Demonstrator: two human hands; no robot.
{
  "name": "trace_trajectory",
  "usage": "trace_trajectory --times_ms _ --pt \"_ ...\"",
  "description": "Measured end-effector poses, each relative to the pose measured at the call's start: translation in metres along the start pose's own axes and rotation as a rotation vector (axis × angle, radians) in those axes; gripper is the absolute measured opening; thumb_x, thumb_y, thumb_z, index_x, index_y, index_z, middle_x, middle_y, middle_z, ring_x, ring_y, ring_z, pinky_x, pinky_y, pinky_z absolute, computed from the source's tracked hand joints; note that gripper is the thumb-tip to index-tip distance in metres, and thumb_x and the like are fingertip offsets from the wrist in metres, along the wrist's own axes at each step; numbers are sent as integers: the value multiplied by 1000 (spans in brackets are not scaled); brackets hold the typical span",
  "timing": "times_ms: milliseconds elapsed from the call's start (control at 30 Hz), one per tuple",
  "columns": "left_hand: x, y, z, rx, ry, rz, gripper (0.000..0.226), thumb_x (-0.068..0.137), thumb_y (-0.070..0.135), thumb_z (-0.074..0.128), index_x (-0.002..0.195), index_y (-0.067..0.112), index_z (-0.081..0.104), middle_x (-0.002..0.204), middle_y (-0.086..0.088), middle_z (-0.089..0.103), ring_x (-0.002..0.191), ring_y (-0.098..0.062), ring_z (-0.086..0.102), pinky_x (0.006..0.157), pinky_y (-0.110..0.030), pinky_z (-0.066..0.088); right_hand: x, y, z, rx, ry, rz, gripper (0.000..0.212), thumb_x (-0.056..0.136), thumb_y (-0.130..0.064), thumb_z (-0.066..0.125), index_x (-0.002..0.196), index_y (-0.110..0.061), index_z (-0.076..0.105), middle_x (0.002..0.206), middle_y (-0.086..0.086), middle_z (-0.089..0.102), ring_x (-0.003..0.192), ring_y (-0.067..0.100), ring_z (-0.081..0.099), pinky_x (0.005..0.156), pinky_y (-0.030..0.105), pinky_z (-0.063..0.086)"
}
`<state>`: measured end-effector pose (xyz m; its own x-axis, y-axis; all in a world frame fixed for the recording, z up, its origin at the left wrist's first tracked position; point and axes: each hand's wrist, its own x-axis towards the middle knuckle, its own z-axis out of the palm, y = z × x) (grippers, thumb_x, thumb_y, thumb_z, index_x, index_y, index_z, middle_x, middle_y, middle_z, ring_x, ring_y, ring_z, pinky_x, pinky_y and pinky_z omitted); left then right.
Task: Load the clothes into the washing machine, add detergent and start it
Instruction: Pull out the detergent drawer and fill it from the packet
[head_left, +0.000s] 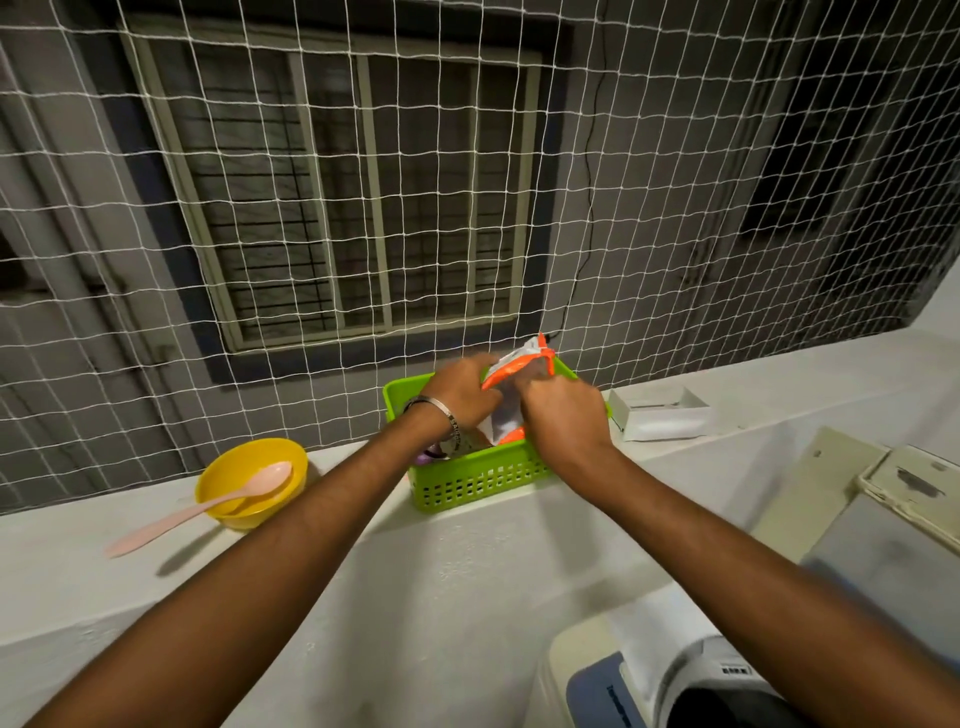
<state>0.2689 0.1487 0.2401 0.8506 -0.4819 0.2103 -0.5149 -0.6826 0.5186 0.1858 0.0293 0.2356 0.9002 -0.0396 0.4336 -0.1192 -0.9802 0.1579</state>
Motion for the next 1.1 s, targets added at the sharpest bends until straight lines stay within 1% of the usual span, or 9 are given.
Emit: trace_trajectory --times_ms 167,333,500,600,700,833,967,1033,1100 --pt "3 4 11 -45 -96 -99 52 84 42 55 132 23 55 132 -9 62 119 -30 57 91 -31 46 3 6 14 45 -57 84 25 93 -24 56 114 -33 67 103 3 68 90 25 70 66 30 52" --pt "3 10 21 -49 -79 -134 43 94 47 47 123 19 60 130 -10 62 117 -31 57 87 -32 44 4 14 8 -34 -149 97 32 97 -10 46 124 -19 62 124 12 61 108 30 65 84 36 51" --pt "-2 4 26 -195 -130 -202 58 85 55 46 129 19 57 134 -9 59 119 -30 56 92 -32 43 11 5 -5 -138 -196 65 30 97 -7 45 122 -10 62 125 14 62 118 29 59 90 37 49" --pt "0 0 23 -395 -113 -222 40 97 40 46 111 11 69 116 -13 69 104 -26 63 88 -36 47 16 -3 -15 -142 -178 30 27 97 -14 49 121 -11 62 124 12 64 118 28 58 89 36 49" --pt "1 -8 20 -529 -102 -250 32 94 31 53 105 5 71 108 -15 72 101 -28 66 92 -41 50 24 -9 -21 -144 -199 -18 34 95 -36 57 119 -13 63 123 9 65 117 26 58 89 33 48" --pt "-5 -4 14 -507 -154 -280 21 96 16 51 81 9 65 77 -7 60 76 -17 54 57 -14 43 40 -9 -14 -132 -236 0 32 91 -39 62 114 -17 66 120 5 68 112 22 64 85 29 49" --pt "-9 4 15 -486 -180 -332 28 83 39 52 64 18 56 72 -6 58 71 -20 54 59 -24 42 44 -7 -15 -65 -249 21 34 92 -37 60 116 -15 67 122 7 67 115 24 63 88 30 49" --pt "-10 7 17 -516 -163 -331 32 76 44 49 73 16 64 87 -12 65 79 -25 60 66 -28 46 42 -5 -14 -30 -190 45 27 94 -27 57 115 -14 68 121 9 68 113 27 64 88 33 51" --pt "-12 11 17 -523 -152 -332 36 91 40 48 91 10 68 90 -13 64 72 -26 61 60 -27 45 38 -2 -12 25 -160 85 26 94 -19 56 116 -12 67 121 10 67 113 30 64 89 37 51"
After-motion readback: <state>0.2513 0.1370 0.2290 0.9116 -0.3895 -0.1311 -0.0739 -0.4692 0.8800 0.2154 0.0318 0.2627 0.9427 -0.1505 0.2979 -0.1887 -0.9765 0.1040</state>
